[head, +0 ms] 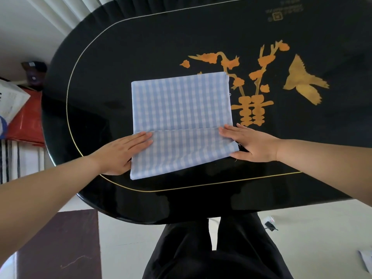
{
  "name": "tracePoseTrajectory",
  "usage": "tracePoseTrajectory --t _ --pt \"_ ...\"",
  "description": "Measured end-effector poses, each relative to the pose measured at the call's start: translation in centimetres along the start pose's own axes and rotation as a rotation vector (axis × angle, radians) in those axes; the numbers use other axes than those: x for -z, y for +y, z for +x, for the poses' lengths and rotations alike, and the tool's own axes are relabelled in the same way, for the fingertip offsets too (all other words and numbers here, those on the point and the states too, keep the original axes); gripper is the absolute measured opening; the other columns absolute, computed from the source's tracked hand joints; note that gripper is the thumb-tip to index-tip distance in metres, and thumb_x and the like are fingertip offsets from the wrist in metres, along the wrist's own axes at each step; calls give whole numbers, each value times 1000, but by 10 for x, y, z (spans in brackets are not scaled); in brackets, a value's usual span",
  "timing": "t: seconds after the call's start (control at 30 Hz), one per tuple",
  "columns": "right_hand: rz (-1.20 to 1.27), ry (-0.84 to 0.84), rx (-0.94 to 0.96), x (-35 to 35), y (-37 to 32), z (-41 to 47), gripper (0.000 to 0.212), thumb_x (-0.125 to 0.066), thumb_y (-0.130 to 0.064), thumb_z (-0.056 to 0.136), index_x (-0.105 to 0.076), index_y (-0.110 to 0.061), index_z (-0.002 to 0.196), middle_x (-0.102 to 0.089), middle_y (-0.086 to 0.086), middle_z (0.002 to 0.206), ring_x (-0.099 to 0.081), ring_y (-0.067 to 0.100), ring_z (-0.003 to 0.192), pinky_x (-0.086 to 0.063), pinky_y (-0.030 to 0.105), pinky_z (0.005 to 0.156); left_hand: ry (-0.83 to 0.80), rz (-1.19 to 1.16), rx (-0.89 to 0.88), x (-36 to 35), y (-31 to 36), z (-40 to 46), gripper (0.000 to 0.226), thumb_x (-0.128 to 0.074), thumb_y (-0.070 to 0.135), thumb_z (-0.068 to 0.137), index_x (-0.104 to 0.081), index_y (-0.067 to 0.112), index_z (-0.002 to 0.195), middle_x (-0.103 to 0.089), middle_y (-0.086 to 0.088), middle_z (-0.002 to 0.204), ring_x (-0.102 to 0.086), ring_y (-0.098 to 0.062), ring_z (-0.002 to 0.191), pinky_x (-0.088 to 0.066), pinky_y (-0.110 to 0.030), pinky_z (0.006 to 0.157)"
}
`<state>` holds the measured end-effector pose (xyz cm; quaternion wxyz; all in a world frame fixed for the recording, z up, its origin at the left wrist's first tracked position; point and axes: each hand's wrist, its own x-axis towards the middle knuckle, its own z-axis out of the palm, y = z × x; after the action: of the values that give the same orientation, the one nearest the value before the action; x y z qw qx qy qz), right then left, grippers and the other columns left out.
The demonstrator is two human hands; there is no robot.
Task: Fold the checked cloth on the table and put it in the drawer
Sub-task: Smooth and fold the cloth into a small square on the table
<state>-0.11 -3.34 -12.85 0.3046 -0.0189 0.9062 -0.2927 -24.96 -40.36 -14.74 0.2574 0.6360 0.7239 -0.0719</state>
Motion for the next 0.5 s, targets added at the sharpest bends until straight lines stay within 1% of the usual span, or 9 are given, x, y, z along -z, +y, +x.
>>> tracePoseTrajectory --t 0.1,0.17,0.2,0.23,0.3,0.33,0.4,0.43,0.5 --pt "67 40 -31 1 -2 1 74 -30 -61 86 -21 -25 150 -22 -10 156 -5 -5 139 3 22 116 -7 -12 -5 1 -2 1 96 -64 39 84 0 24 154 11 9 160 16 -3 146 13 -16 116" --pt "99 75 -46 1 -3 4 68 -28 -57 89 -27 -24 148 -28 -10 154 -9 -5 139 -1 24 117 -10 -39 11 -1 -3 1 97 -64 45 84 3 28 153 10 12 159 23 4 141 17 -12 112" --pt "117 83 -57 1 -4 5 66 -27 -57 90 -28 -25 147 -29 -9 154 -11 -4 140 -2 27 119 0 -92 30 -3 -2 1 98 -66 44 83 3 31 152 9 14 158 23 8 140 16 -11 112" --pt "139 86 -71 -1 -4 6 66 -27 -57 90 -27 -26 148 -29 -8 154 -13 -1 141 -3 30 120 23 -156 59 -4 0 2 100 -69 41 81 1 33 151 5 16 158 17 9 141 10 -11 114" --pt "171 57 -106 -2 -3 4 75 -37 -64 83 -19 -32 149 -22 -8 156 -11 4 144 -1 33 120 117 -309 113 -5 6 4 104 -79 34 73 -10 32 151 -13 14 158 -11 0 145 -12 -22 119" --pt "159 19 -130 -1 -3 2 85 -44 -67 77 -12 -35 150 -15 -11 157 -7 5 144 1 33 119 162 -366 128 -6 8 5 105 -83 30 69 -15 31 149 -22 10 156 -26 -9 143 -24 -28 118" --pt "70 -18 -180 -1 -4 0 99 -59 -65 72 -1 -42 149 -5 -21 153 0 2 140 1 30 114 225 -463 192 -10 10 5 97 -83 21 69 -24 29 145 -33 7 152 -42 -16 134 -38 -33 111" --pt "53 18 -196 -3 -4 2 96 -63 -58 77 -2 -42 149 -6 -21 153 -2 2 141 1 27 112 239 -548 255 -12 12 4 89 -80 16 73 -28 31 144 -38 9 148 -45 -14 130 -40 -33 108" --pt "124 166 -238 -10 -6 5 75 -61 -41 88 -17 -40 148 -21 -13 155 -14 8 144 -4 23 112 277 -774 395 -14 18 4 70 -70 10 84 -38 37 139 -49 18 137 -50 -10 124 -43 -35 105"
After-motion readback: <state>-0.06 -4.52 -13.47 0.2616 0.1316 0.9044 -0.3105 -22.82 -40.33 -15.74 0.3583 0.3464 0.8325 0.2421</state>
